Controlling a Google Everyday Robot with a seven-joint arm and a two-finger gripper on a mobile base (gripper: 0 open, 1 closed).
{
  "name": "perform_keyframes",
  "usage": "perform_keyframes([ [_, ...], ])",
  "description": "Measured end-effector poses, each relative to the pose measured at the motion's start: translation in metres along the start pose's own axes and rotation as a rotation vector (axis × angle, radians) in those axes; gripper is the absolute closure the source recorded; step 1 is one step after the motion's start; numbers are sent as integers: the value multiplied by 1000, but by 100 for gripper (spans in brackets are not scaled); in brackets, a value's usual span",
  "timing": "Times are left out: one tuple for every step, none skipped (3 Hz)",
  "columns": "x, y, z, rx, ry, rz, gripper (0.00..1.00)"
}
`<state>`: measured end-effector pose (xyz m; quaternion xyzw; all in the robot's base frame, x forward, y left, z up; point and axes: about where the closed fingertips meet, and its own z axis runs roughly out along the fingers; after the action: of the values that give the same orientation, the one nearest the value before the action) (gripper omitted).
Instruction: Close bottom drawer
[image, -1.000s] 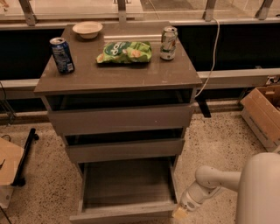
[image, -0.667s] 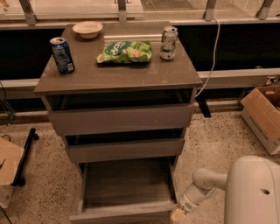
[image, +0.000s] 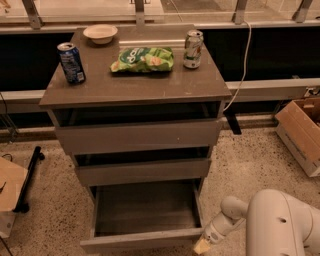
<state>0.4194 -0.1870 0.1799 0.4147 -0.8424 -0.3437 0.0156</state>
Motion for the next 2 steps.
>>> perform_keyframes([
  [0,0,0,0,0,0,100],
  [-7,-9,13,7,-76,9,100],
])
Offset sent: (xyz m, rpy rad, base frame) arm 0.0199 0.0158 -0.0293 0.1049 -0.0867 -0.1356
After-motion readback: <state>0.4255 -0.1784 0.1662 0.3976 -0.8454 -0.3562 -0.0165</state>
